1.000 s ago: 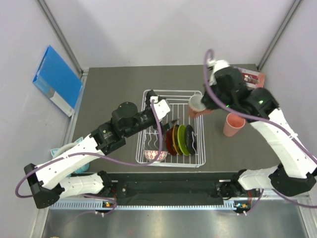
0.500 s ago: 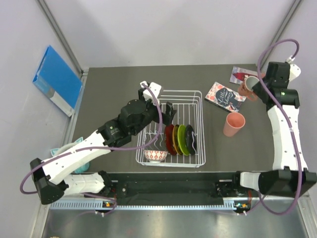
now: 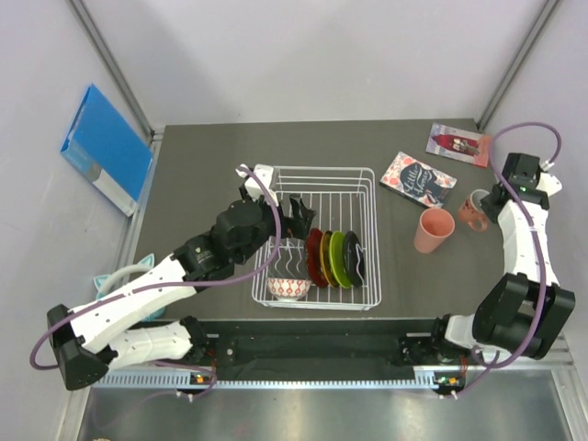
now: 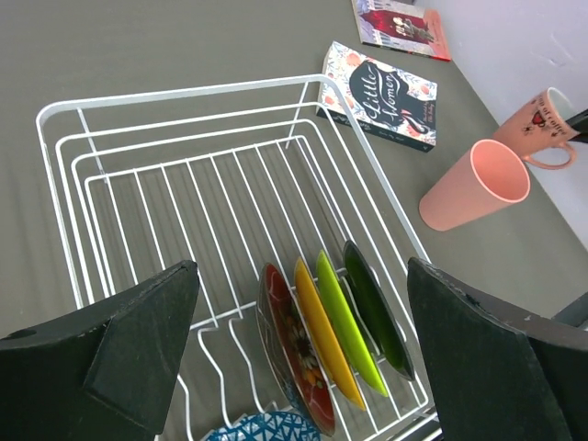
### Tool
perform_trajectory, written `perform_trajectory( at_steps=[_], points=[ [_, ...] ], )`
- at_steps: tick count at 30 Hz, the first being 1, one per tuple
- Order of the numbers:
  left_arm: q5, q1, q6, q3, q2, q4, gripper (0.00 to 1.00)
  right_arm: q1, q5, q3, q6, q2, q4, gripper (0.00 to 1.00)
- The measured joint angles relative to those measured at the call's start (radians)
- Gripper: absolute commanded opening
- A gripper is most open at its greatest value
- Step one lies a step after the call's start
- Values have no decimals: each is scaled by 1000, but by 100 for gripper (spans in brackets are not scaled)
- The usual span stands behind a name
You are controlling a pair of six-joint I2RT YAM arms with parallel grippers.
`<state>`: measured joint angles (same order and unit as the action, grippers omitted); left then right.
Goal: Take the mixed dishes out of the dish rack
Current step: Place the cup at the center of the board.
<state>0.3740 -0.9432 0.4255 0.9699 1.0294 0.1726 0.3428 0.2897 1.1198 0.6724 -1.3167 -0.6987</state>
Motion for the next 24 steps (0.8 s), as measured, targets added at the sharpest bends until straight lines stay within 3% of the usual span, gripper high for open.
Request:
perform_trajectory(
  at_steps=[12,24],
  points=[
    [-51,0,66,0,75,9,99,8,-7,-107,-49,-130,87,0],
    [-106,0,89,-27,82,8,99,8,-6,-171,-79,-128,161,0]
  ],
)
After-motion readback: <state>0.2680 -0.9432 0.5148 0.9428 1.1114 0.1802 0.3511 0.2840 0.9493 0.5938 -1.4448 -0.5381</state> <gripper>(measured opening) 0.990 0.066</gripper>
